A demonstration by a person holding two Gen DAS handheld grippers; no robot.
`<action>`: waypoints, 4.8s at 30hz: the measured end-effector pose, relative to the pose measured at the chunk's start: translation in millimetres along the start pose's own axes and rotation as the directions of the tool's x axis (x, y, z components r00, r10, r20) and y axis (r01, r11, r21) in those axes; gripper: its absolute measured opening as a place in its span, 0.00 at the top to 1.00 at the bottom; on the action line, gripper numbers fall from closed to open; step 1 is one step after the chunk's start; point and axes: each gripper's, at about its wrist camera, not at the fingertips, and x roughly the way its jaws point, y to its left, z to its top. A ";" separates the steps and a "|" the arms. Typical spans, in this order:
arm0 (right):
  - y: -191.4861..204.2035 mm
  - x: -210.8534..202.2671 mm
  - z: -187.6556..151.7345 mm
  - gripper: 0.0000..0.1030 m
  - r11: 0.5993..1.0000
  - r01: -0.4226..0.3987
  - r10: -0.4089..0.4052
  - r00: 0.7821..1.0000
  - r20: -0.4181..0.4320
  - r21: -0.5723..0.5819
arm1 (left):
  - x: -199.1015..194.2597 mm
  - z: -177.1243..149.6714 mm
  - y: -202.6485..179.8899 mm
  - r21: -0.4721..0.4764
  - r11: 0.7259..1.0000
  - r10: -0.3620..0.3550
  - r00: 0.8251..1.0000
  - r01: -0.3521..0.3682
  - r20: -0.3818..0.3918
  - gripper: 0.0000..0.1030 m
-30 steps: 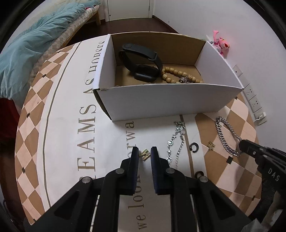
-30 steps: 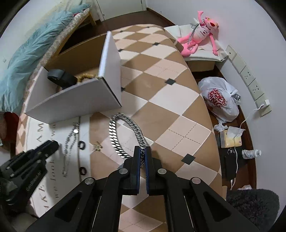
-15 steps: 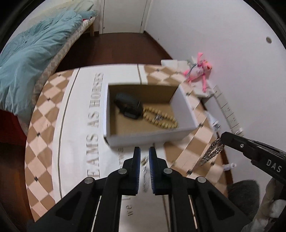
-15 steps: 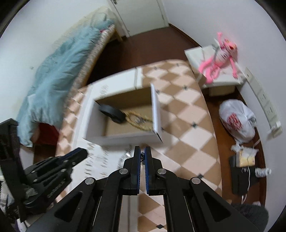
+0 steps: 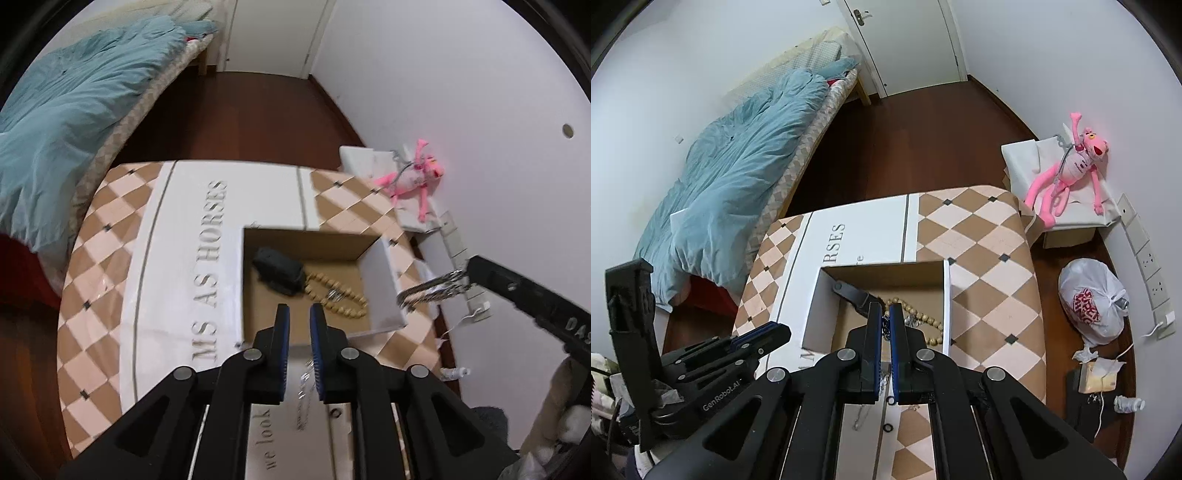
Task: Organize jewelry
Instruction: 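Grasp the thick silver chain bracelet with the right gripper, then grasp the silver chain necklace with the left gripper while the right holds the bracelet, then carry both chains over the white box and release them inside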
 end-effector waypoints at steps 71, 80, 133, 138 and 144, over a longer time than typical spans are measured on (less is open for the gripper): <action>-85.6 55.9 -124.9 0.96 0.963 0.098 -0.062 0.987 -0.146 0.252 | 93.6 -85.4 -48.4 0.141 0.990 0.016 0.993 0.000 -0.118 1.00; -73.2 24.5 -110.7 0.96 0.972 0.034 -0.016 0.997 -0.081 0.231 | 30.5 -75.9 -17.4 0.028 0.996 -0.084 0.995 0.085 -0.050 1.00; -22.3 -37.0 -29.0 0.96 0.987 -0.127 0.125 0.992 0.028 0.096 | -40.0 -0.7 -44.5 0.140 0.974 -0.190 0.978 0.176 0.089 0.99; -6.2 -12.1 19.0 0.96 0.998 -0.053 0.053 0.999 0.012 0.014 | -36.8 37.4 -39.0 0.150 0.980 -0.153 0.979 0.133 0.133 0.99; -8.7 58.4 51.9 0.96 0.999 0.034 -0.036 0.994 -0.105 -0.018 | 20.8 54.7 -12.5 0.093 0.990 -0.104 0.994 0.102 0.020 0.99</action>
